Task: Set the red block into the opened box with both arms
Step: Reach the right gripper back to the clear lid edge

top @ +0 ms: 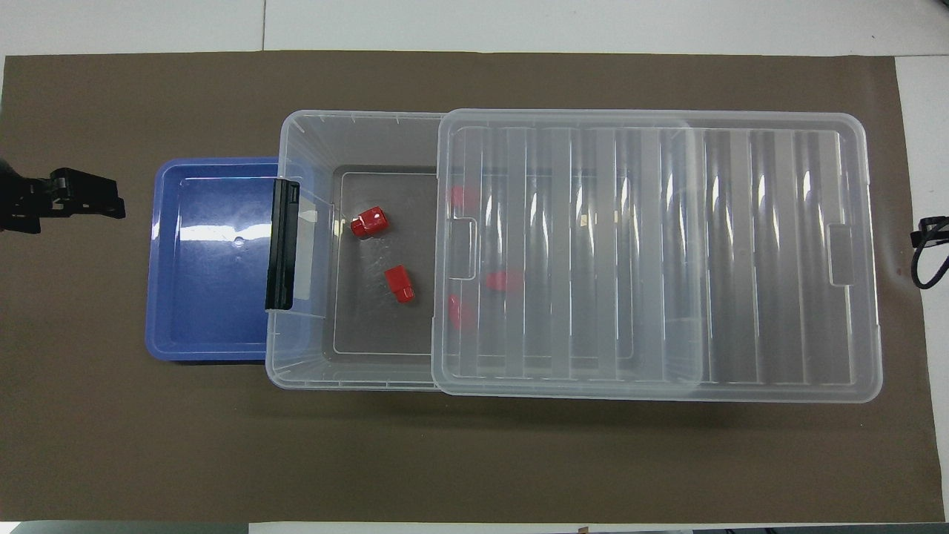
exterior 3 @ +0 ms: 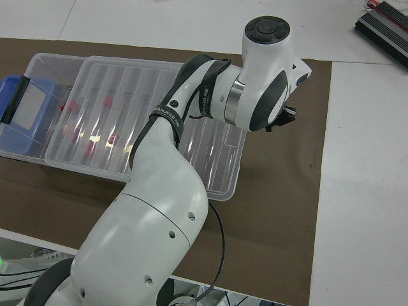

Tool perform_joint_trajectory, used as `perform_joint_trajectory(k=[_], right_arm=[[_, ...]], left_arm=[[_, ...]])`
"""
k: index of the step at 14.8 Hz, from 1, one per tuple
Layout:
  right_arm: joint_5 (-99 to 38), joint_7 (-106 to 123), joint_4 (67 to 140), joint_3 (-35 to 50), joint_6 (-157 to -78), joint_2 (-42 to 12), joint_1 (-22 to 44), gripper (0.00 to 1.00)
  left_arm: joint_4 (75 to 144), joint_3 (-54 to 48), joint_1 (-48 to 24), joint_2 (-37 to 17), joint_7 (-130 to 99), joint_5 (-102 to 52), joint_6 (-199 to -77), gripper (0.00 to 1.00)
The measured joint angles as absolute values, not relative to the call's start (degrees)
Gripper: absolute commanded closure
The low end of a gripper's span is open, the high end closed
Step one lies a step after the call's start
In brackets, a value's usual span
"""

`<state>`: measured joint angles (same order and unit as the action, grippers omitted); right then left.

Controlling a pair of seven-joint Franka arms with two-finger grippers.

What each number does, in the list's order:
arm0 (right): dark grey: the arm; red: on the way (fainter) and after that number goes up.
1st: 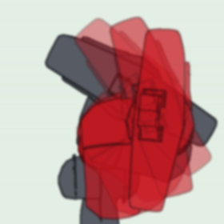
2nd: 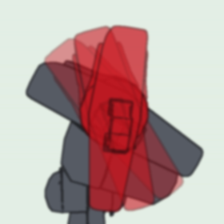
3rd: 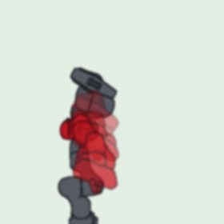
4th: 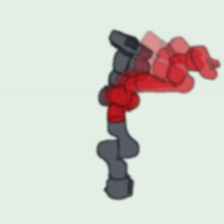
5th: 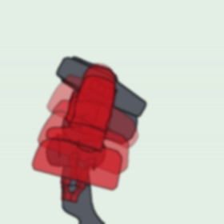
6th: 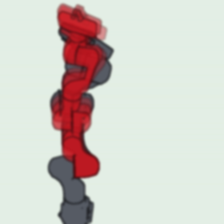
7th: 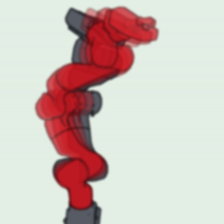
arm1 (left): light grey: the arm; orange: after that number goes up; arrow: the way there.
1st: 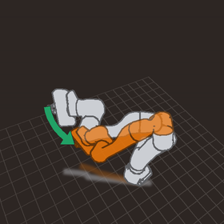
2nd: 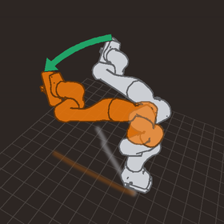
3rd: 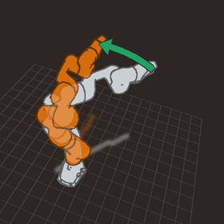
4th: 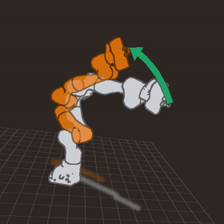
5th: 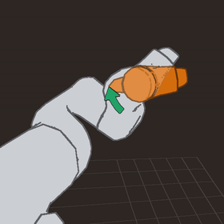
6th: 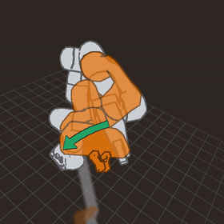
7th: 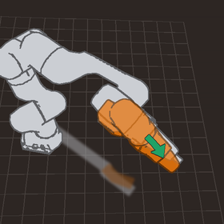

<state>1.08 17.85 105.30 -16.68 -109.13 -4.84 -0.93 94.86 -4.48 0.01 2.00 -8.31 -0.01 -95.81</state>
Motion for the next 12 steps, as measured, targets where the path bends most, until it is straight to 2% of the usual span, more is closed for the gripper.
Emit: perform_joint_trajectory(k=[12], right_arm=[[0.7, 13.6, 108.1, -12.4, -111.7, -4.2, -0.5, 1.00]], left_arm=[[95.1, -4.2, 0.6, 2.0, -4.5, 0.0, -95.0, 0.00]])
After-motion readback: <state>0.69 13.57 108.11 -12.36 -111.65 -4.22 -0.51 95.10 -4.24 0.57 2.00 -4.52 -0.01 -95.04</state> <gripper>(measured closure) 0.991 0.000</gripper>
